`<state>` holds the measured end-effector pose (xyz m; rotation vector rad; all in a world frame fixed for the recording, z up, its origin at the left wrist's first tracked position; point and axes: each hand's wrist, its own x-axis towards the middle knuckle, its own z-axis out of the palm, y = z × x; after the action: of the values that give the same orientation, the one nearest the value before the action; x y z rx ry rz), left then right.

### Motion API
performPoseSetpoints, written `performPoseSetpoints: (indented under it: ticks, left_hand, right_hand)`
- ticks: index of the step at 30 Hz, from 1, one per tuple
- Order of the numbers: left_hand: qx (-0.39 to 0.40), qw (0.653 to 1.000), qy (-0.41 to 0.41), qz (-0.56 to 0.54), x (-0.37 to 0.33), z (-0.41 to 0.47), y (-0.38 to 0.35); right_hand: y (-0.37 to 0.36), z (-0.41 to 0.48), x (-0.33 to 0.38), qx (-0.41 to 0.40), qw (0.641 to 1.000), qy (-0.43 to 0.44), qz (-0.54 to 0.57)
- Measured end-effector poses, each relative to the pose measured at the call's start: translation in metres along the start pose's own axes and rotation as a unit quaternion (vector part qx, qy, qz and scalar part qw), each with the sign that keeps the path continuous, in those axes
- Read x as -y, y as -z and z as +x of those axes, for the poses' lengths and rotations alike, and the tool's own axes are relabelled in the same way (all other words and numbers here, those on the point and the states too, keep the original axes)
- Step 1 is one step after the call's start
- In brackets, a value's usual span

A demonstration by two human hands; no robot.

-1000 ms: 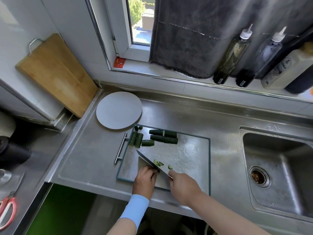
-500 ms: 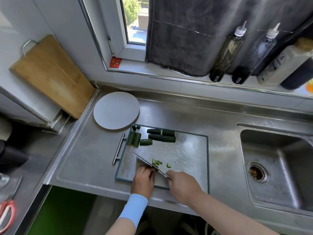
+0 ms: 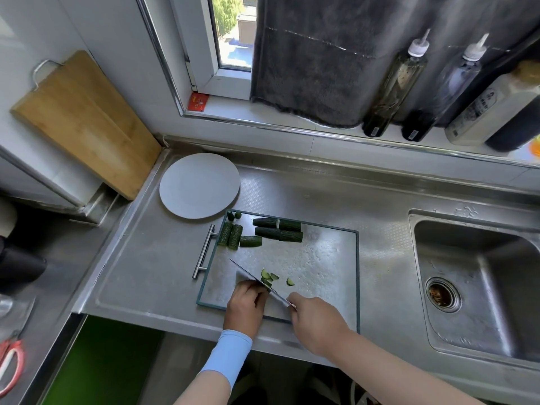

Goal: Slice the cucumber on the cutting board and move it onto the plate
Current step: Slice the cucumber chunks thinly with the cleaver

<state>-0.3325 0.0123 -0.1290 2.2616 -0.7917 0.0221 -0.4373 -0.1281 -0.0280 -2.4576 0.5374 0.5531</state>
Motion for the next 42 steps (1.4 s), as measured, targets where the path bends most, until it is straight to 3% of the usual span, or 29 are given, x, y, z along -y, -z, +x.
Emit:
performPoseSetpoints:
  ticks: [22, 42]
  left_hand:
    - [0.028, 1.000, -0.002, -0.005, 0.001, 0.001, 0.007]
    - [0.025, 0.999, 0.013, -0.018, 0.004, -0.001, 0.002]
  right_hand:
    - [0.005, -0.003, -0.004, -0.013, 1.000, 0.028, -0.003]
    - [0.001, 0.016, 0.006, 0.024, 1.000, -0.006, -0.006]
